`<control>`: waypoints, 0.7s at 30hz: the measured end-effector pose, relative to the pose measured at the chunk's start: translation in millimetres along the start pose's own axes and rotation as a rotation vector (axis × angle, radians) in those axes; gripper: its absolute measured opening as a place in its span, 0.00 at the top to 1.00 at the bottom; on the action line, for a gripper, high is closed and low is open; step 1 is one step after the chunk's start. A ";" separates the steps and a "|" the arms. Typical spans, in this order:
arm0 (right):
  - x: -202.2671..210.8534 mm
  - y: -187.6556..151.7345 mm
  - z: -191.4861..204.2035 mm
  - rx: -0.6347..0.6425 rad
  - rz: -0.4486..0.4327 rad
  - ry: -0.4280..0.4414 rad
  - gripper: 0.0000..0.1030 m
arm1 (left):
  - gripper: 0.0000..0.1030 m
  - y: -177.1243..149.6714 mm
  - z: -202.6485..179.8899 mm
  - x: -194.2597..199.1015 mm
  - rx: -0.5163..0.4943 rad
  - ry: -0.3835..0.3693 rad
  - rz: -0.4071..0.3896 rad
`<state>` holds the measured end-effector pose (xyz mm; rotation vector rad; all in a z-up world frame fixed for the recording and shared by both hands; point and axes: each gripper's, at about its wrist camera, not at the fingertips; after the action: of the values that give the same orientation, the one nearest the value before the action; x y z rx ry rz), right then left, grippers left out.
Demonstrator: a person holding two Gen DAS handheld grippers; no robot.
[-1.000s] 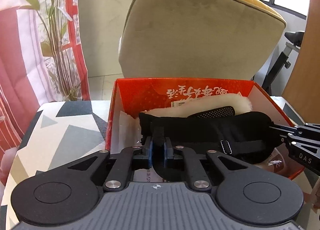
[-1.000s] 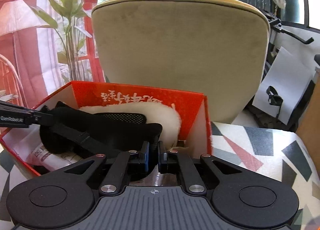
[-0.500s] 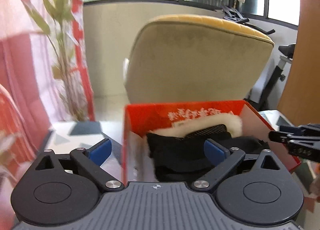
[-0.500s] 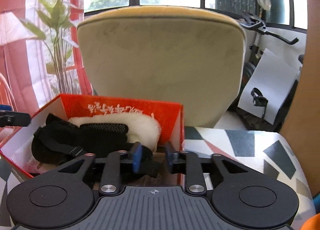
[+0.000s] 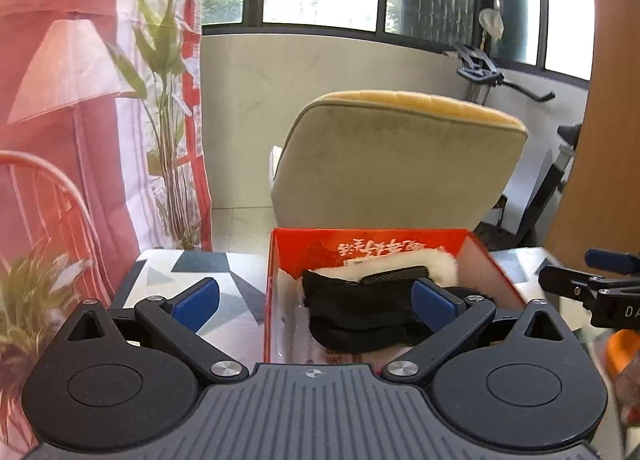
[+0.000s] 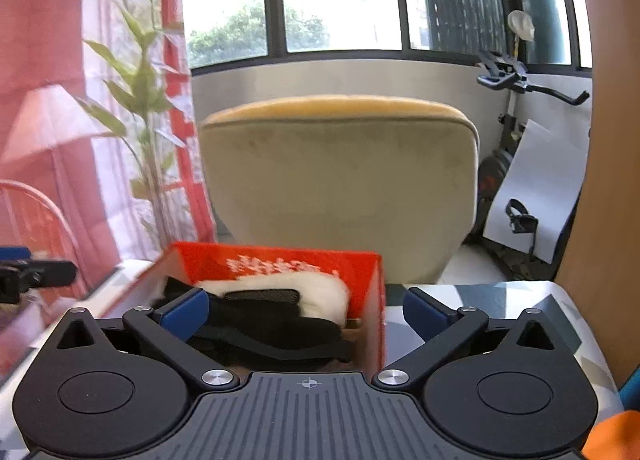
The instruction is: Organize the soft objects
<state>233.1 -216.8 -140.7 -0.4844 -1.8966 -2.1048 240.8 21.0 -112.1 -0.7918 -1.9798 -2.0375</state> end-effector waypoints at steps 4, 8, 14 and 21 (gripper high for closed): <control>36.8 9.0 11.2 -0.009 -0.030 0.019 0.00 | 0.00 1.4 -6.4 33.0 -0.007 0.022 -0.024; 71.7 14.7 23.8 0.003 -0.037 0.022 0.00 | 0.00 1.0 -8.0 67.8 0.003 0.013 -0.063; 124.2 17.8 38.8 -0.011 -0.038 0.016 0.00 | 0.00 -3.4 -14.6 119.4 -0.012 0.042 -0.103; 183.8 18.8 51.7 -0.003 -0.072 -0.038 0.00 | 0.00 -10.7 -20.5 176.7 0.003 0.056 -0.146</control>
<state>77.3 -162.8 -42.5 -0.4663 -1.9597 -2.1583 82.4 41.8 -33.0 -0.5988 -2.0644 -2.1101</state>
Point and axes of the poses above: each gripper's, at about its wrist camera, not at the fingertips, and x roughly against the way its jaws point, z to its left, y to its top
